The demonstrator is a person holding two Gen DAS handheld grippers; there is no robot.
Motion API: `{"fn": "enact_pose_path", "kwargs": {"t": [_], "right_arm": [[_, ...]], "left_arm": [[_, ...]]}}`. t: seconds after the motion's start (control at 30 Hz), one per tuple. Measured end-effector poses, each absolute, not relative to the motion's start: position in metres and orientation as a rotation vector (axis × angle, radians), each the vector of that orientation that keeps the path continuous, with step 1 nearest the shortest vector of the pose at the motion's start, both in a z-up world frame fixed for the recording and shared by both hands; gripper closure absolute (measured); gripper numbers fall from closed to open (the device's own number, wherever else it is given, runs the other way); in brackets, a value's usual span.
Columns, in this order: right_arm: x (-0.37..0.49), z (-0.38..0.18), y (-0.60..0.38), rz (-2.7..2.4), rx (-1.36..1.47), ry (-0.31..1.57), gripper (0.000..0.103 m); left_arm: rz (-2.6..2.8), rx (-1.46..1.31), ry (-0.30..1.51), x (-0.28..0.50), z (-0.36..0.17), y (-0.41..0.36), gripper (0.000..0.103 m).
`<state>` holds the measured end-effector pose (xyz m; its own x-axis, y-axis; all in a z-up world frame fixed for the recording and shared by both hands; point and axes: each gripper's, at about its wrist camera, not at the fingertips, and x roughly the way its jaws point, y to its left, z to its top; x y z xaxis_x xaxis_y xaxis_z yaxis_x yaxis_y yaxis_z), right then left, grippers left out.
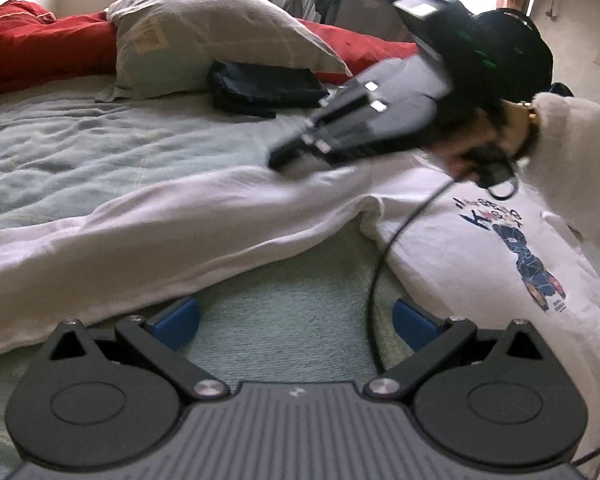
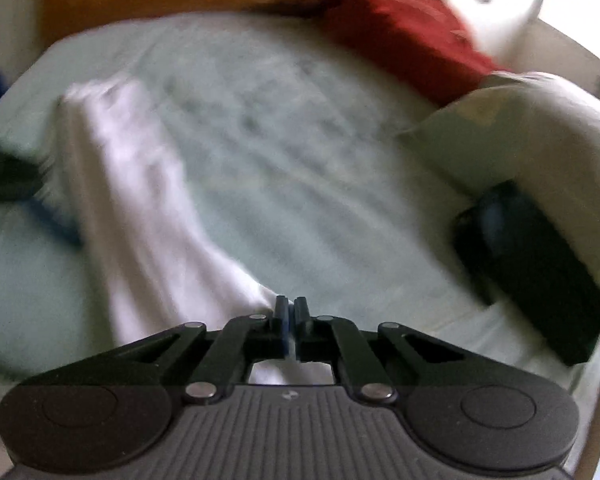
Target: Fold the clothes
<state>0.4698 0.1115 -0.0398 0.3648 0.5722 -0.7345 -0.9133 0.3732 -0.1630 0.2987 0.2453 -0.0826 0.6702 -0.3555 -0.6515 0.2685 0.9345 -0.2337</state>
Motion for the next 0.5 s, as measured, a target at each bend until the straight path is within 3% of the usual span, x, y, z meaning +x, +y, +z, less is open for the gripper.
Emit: {"fn": "enact_pose_path", "kwargs": {"t": [0.23, 0.27, 0.33, 0.5], "right_arm": [[0.499, -0.043, 0.109, 0.906, -0.491, 0.672, 0.096], [0.500, -0.038, 0.105, 0.896, -0.475, 0.662, 0.094], [0.502, -0.024, 0.090, 0.875, -0.446, 0.645, 0.078], [0.509, -0.009, 0.052, 0.813, -0.458, 0.664, 0.076]], "left_arm": [[-0.358, -0.150, 0.756, 0.299, -0.082, 0.249, 0.001], [-0.360, -0.152, 0.754, 0.298, -0.081, 0.249, 0.001], [-0.361, -0.152, 0.754, 0.298, -0.082, 0.250, 0.001], [-0.360, -0.142, 0.756, 0.299, -0.082, 0.249, 0.001]]}}
